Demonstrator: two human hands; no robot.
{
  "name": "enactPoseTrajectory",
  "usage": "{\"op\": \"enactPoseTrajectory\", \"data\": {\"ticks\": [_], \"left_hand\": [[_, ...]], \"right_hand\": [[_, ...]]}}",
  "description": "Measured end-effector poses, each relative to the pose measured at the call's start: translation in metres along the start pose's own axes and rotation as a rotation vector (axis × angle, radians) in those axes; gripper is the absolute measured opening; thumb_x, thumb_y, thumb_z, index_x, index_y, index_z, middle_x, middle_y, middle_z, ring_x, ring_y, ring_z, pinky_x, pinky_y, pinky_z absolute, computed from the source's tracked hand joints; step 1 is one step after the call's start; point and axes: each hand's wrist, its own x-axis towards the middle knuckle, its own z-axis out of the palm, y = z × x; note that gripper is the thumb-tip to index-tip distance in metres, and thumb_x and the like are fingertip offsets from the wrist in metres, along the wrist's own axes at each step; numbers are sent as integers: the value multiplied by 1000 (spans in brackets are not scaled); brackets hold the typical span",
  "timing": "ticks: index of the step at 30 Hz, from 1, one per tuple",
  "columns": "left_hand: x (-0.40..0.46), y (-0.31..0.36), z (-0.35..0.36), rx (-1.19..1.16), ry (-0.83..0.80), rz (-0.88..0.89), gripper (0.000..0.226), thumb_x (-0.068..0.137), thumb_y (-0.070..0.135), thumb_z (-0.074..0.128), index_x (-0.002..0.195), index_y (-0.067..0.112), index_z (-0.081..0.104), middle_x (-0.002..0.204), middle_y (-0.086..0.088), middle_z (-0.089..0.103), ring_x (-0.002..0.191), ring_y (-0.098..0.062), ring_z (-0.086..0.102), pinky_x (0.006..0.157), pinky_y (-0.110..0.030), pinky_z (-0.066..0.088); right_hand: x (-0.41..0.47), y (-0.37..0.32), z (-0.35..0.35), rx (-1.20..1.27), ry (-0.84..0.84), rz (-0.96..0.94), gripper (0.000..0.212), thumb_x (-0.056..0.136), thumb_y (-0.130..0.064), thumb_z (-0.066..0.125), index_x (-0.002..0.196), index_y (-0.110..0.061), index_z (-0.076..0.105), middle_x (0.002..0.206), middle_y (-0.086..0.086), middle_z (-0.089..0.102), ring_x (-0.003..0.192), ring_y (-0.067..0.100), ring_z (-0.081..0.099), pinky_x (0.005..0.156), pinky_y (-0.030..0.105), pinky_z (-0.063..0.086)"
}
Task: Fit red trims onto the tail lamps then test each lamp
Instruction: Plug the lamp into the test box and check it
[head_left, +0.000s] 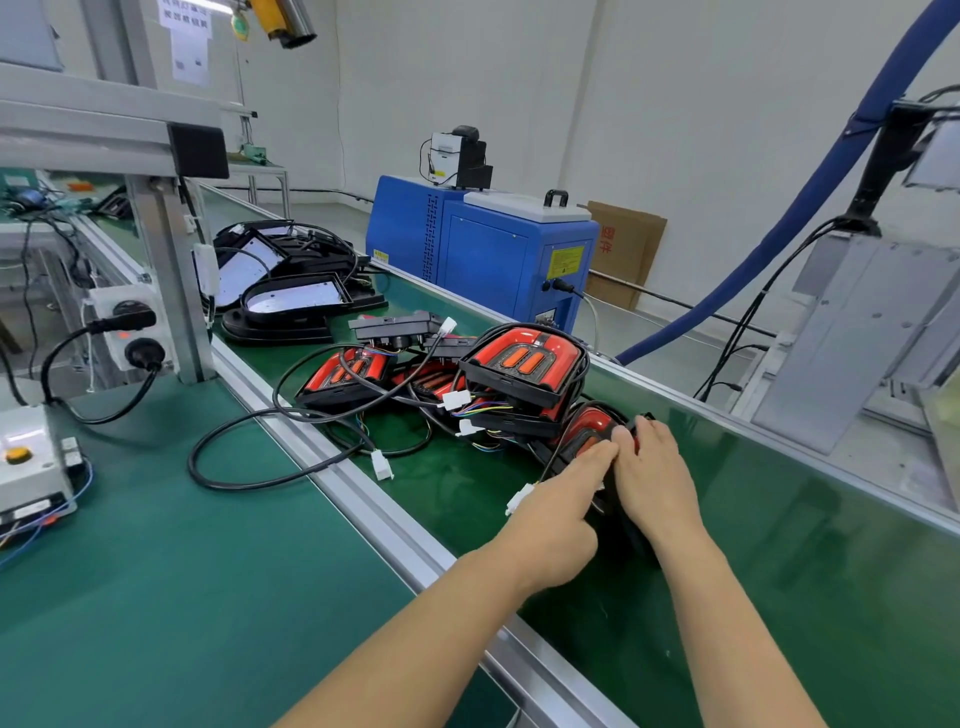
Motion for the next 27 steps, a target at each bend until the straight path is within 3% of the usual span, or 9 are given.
{"op": "enactPoseTrajectory", "data": {"ticks": [3, 6, 9, 14, 17, 27], "left_hand": [[-1, -1, -5, 182, 15, 21, 94, 74, -14, 38, 152, 30, 10, 155, 5, 25, 142, -11, 20, 120, -32, 9], [-5, -16, -9, 609, 8, -33, 85, 85, -3, 42, 152, 21, -4, 160, 5, 1, 146, -12, -1, 118, -42, -8], [-13, -32, -11, 757, -45, -150, 69, 96, 10, 36, 152, 19, -2, 160, 5, -6, 147, -16, -5, 116, -49, -6], [-26, -51, -13, 770, -138, -247, 54, 101, 26, 34, 150, 19, 12, 159, 2, 8, 146, -21, 5, 116, -54, 3], [-31, -56, -15, 756, -163, -281, 55, 101, 29, 34, 151, 19, 10, 159, 1, 10, 145, -23, 7, 116, -53, 5], [-48, -53, -36, 733, -70, -314, 56, 104, 32, 22, 152, 17, -2, 160, 5, 0, 147, -20, -2, 116, -52, -5]], "right_hand": [[-4, -3, -2, -99, -16, -26, 47, 104, -32, 29, 145, -11, 37, 157, 12, 26, 146, 28, 19, 118, 41, 19], [-9, -4, 0, -197, -31, -18, 45, 102, -29, 32, 142, -10, 39, 158, 14, 23, 142, 34, 24, 115, 46, 23], [-10, -4, -4, -199, -35, 24, 52, 101, -27, 35, 150, -14, 28, 161, 10, 16, 143, 33, 22, 116, 45, 23], [-8, -1, -13, -139, -68, 108, 53, 96, -19, 36, 148, -8, 31, 160, 10, 15, 142, 34, 23, 111, 43, 28], [-10, -6, -10, -212, -124, 76, 51, 98, -23, 35, 148, -13, 33, 160, 10, 13, 142, 34, 21, 114, 45, 26], [-18, -29, -2, -383, -85, -16, 58, 100, -52, 28, 152, -28, 21, 163, 5, 7, 150, 24, 1, 115, 60, -3]]}}
